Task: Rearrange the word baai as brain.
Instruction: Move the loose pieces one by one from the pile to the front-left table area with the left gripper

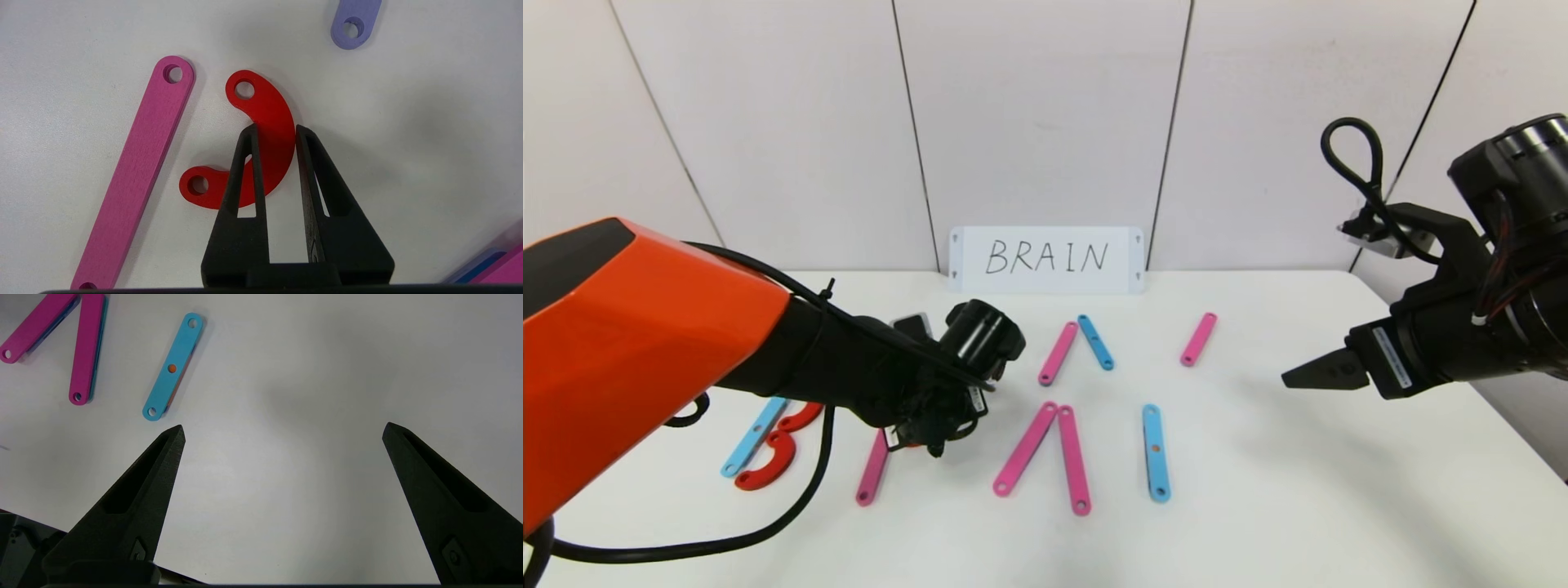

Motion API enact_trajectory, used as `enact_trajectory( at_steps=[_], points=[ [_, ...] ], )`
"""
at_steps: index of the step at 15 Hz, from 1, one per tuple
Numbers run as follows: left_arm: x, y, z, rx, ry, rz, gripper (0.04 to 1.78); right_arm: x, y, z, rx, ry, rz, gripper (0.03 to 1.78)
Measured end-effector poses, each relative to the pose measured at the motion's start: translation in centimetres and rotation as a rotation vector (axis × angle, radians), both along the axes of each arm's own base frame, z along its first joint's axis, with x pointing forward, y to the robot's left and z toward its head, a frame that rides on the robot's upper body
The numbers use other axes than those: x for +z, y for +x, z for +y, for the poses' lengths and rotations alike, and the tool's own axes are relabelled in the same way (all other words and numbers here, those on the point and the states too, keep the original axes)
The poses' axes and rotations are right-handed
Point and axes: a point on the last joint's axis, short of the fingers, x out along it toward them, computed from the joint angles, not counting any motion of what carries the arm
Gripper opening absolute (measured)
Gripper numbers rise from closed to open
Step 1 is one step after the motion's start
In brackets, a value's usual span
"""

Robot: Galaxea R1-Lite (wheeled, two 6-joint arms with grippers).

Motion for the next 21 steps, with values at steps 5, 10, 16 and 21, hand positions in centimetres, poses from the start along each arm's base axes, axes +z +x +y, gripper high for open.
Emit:
enact_trajectory(
  at_steps=[5,10,16,21],
  points=[
    [0.2,-0.6,0.0,0.016,0.007,0.026,0.28,0.0,0.0,0.0,0.0,-0.001,0.002,1.7],
    [1.0,-1.2,-0.3,0.016,0.007,0.014,0.28,-0.1,0.0,0.0,0.002,0.0,0.002,1.7],
    [0.9,-1.2,-0.3,0.012,0.011,0.01,0.28,0.0,-0.1,0.0,0.003,0.0,0.002,1.7],
    [0.8,-0.9,-0.2,0.019,0.012,0.011,0.28,0.0,-0.1,0.1,0.006,-0.001,0.002,1.7]
  ],
)
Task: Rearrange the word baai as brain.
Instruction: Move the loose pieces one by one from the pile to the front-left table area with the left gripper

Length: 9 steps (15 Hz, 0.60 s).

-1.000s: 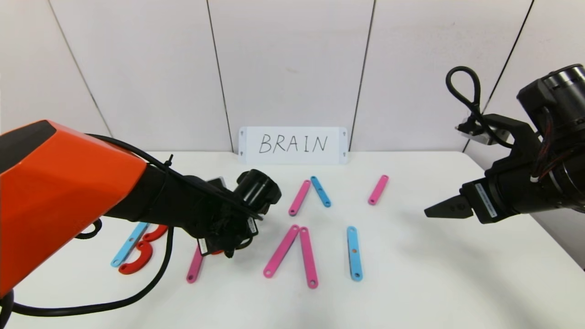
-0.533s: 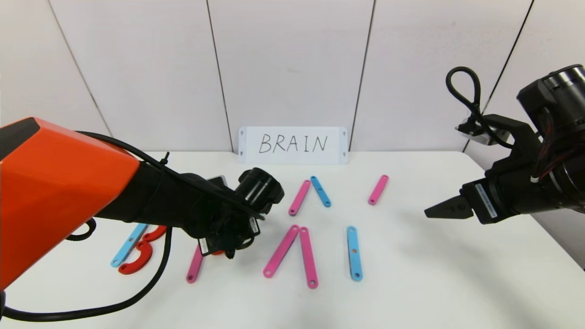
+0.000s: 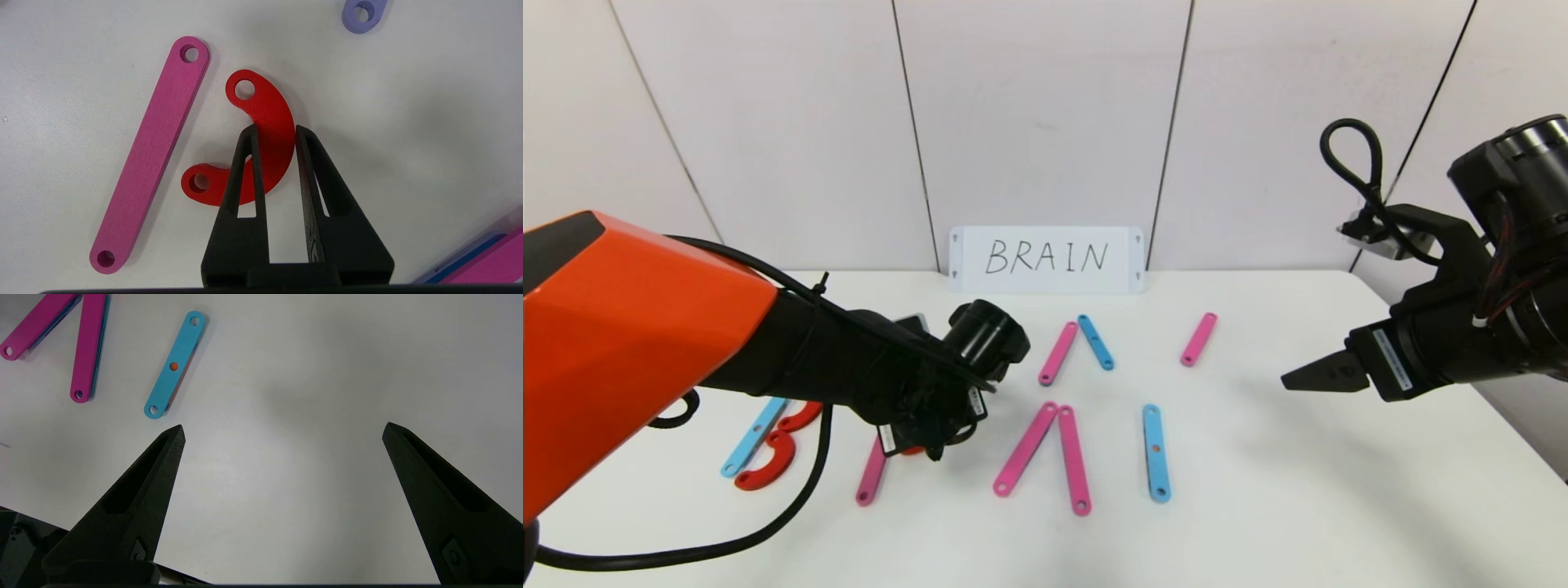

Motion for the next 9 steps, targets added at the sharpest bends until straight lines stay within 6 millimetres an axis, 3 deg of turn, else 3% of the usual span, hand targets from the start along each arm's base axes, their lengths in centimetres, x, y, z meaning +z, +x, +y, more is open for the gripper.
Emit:
enact_trajectory(
  at_steps=[9],
  points=[
    [-0.54,0.43,0.17,0.015,0.005,0.008,0.28,-0.12,0.08,0.11,0.002,-0.001,0.004,1.7]
  ],
)
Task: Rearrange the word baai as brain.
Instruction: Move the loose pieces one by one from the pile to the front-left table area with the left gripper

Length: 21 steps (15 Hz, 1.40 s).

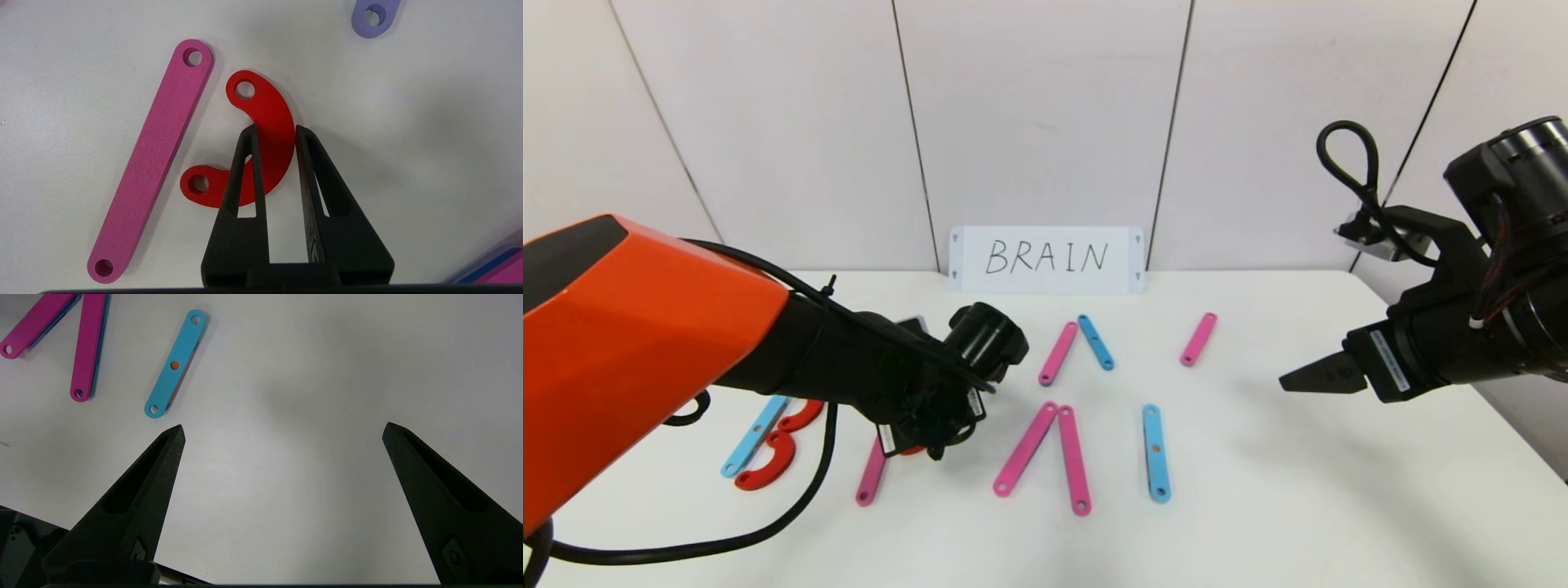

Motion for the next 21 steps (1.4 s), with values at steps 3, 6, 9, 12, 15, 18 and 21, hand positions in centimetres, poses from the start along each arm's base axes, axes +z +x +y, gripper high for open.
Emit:
enact_trajectory(
  at_steps=[3,6,9,12,15,18,21],
  points=[
    [0.0,0.0,0.1,0.002,0.003,0.004,0.28,0.0,0.0,0.1,0.004,-0.001,0.002,1.7],
    [0.0,0.0,0.1,0.003,0.005,0.006,0.41,-0.1,0.0,0.1,0.006,-0.002,0.005,1.7],
    [0.0,0.1,0.1,0.008,0.011,-0.002,0.78,-0.2,0.0,0.2,0.012,-0.007,0.005,1.7],
    [0.2,0.0,0.1,0.001,0.019,-0.002,1.31,-0.2,-0.1,0.2,0.014,-0.007,0.005,1.7],
    [0.9,-0.1,0.1,-0.048,0.051,-0.014,1.64,-0.2,-0.1,0.2,0.01,-0.011,0.004,1.7],
    [3.0,0.4,0.0,-0.125,0.073,-0.067,1.74,-0.2,0.0,0.1,-0.003,-0.026,0.0,1.7],
    [5.4,1.9,0.2,-0.149,0.071,-0.146,1.74,-0.2,0.0,0.1,-0.003,-0.026,-0.001,1.7]
  ],
)
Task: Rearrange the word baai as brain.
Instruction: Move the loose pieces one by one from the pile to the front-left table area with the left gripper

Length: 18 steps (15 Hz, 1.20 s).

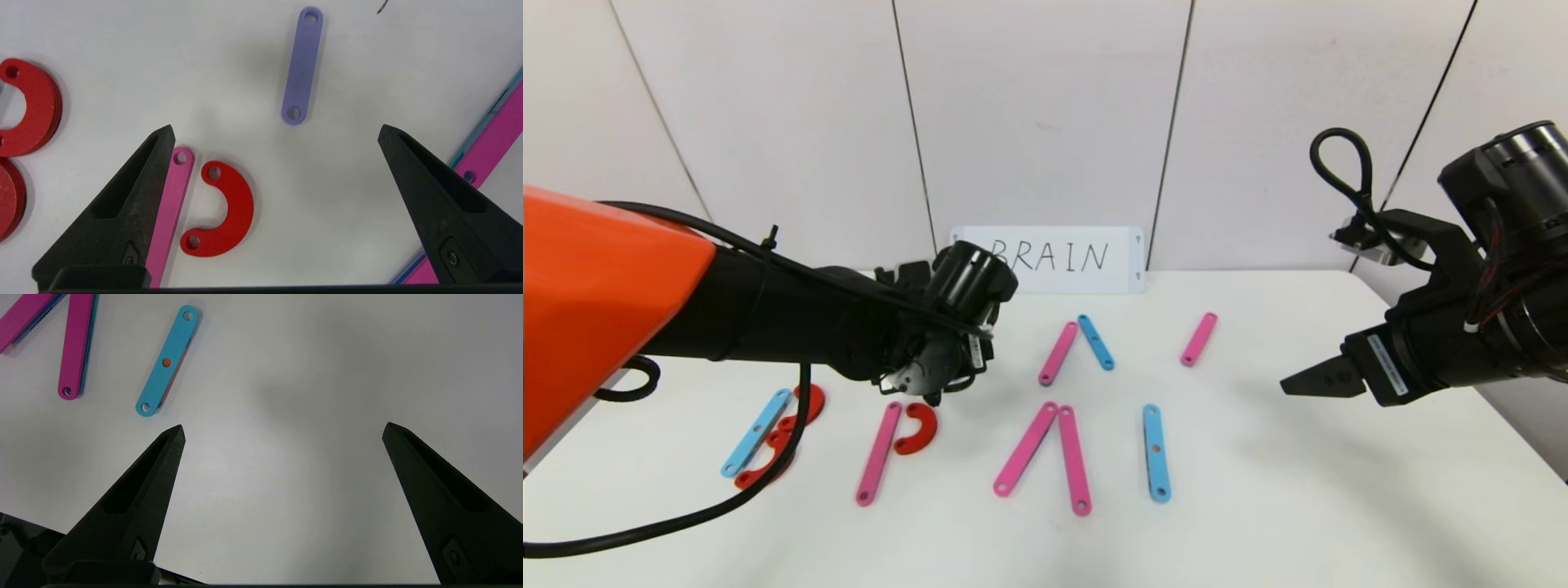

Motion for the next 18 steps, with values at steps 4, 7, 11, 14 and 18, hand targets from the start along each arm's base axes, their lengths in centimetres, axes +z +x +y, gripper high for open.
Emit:
enact_trajectory(
  at_steps=[4,7,11,14,18],
  points=[
    [0.6,3.1,-0.5,0.029,-0.029,-0.053,1.74,0.1,0.3,-0.1,-0.01,0.004,-0.018,1.7],
    [-1.3,4.7,-0.9,0.04,-0.009,-0.03,1.74,0.0,0.2,-0.1,-0.012,0.003,-0.02,1.7],
    [-2.6,5.8,0.4,0.033,0.052,0.013,1.74,0.1,0.2,-0.4,-0.021,0.005,-0.028,1.7],
    [-2.7,6.3,1.5,-0.012,0.014,0.051,1.74,0.2,0.2,-0.4,-0.022,0.004,-0.031,1.7],
    [-2.5,5.9,2.3,-0.063,0.008,0.081,1.74,0.1,0.2,-0.4,-0.022,0.003,-0.028,1.7]
  ],
)
